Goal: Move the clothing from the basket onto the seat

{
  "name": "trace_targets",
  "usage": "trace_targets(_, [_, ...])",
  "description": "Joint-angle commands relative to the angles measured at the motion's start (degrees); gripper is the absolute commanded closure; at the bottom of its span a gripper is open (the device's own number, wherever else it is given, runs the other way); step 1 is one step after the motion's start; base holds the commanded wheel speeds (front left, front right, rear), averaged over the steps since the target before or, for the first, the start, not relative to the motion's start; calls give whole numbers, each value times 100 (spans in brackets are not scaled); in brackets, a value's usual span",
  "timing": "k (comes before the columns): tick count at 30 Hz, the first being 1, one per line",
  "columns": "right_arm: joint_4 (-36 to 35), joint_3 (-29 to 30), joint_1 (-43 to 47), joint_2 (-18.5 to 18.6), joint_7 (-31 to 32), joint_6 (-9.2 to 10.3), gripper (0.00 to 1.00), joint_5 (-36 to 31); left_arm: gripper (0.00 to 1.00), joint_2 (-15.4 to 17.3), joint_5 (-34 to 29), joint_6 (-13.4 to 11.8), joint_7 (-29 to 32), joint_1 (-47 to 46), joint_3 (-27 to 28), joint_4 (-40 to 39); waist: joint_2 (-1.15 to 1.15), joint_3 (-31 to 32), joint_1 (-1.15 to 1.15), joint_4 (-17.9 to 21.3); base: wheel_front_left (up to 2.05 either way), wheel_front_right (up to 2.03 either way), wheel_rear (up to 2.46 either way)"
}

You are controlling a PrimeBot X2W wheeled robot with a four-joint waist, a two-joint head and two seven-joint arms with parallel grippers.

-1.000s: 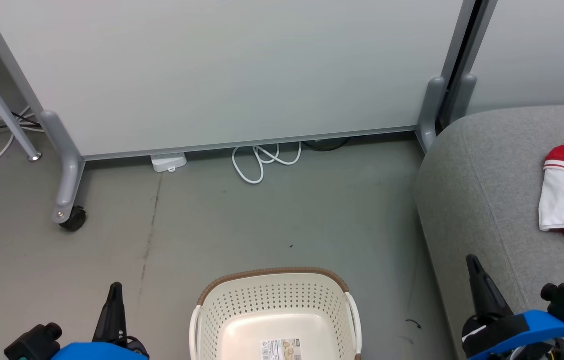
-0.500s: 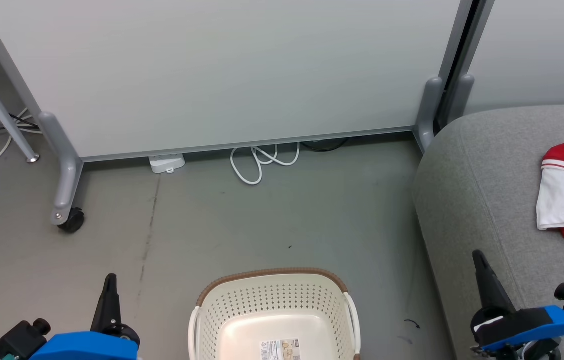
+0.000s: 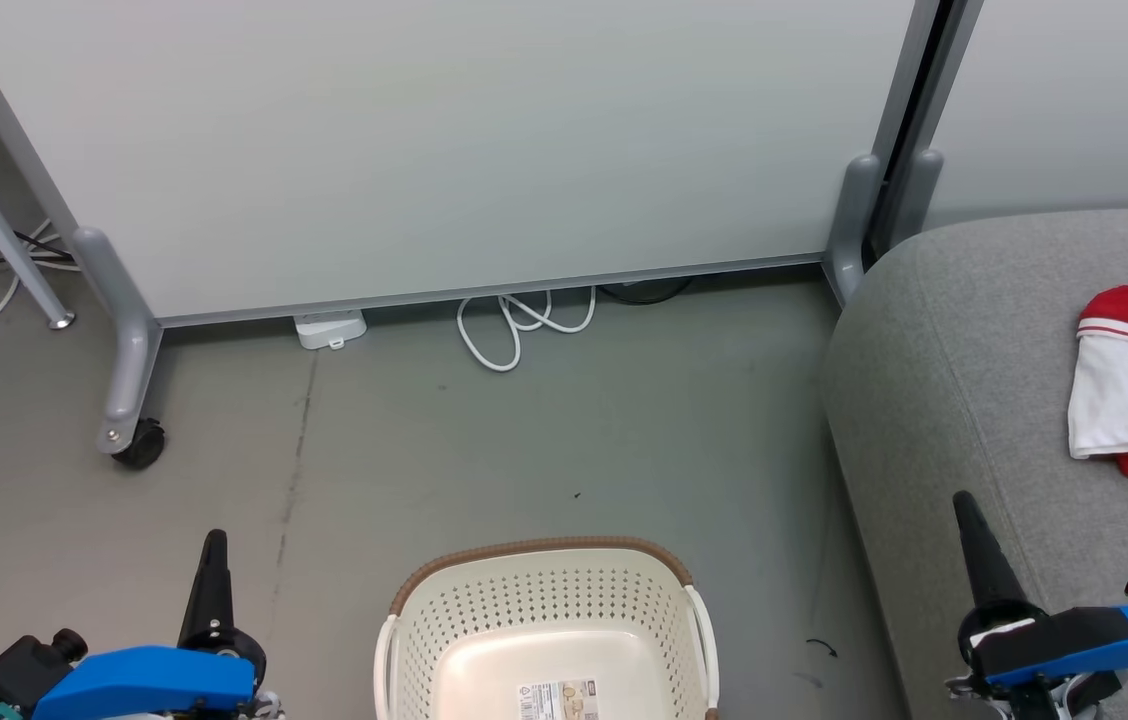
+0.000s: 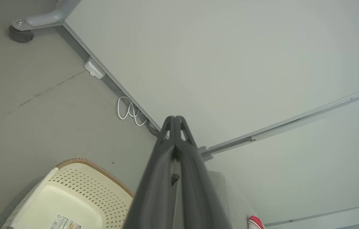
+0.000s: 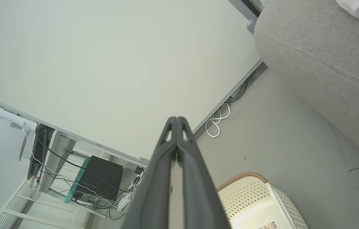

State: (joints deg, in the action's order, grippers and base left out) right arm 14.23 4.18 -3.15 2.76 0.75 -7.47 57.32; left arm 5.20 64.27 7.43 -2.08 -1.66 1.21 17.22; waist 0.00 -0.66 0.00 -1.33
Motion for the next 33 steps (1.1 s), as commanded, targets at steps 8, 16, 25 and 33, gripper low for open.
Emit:
trace_targets(8, [-59, 51, -181, 15, 105, -3, 100, 580, 100, -18, 454, 5, 139, -203, 117, -113, 0, 5, 0, 15, 0, 0, 0])
trace_targets(16, [-54, 83, -210, 16, 186, -3, 100, 1060, 100, -55, 842, 6, 258, -256, 183, -151, 0, 11, 0, 30, 0, 0, 0])
trace_targets(25, [-50, 115, -236, 17, 264, -3, 100, 1566, 100, -90, 1246, 7, 386, -302, 264, -188, 0, 17, 0, 48, 0, 0, 0])
trace_targets(33, [-46, 143, -265, 17, 337, -3, 100, 1979, 100, -117, 1581, 7, 496, -345, 322, -220, 0, 23, 0, 63, 0, 0, 0])
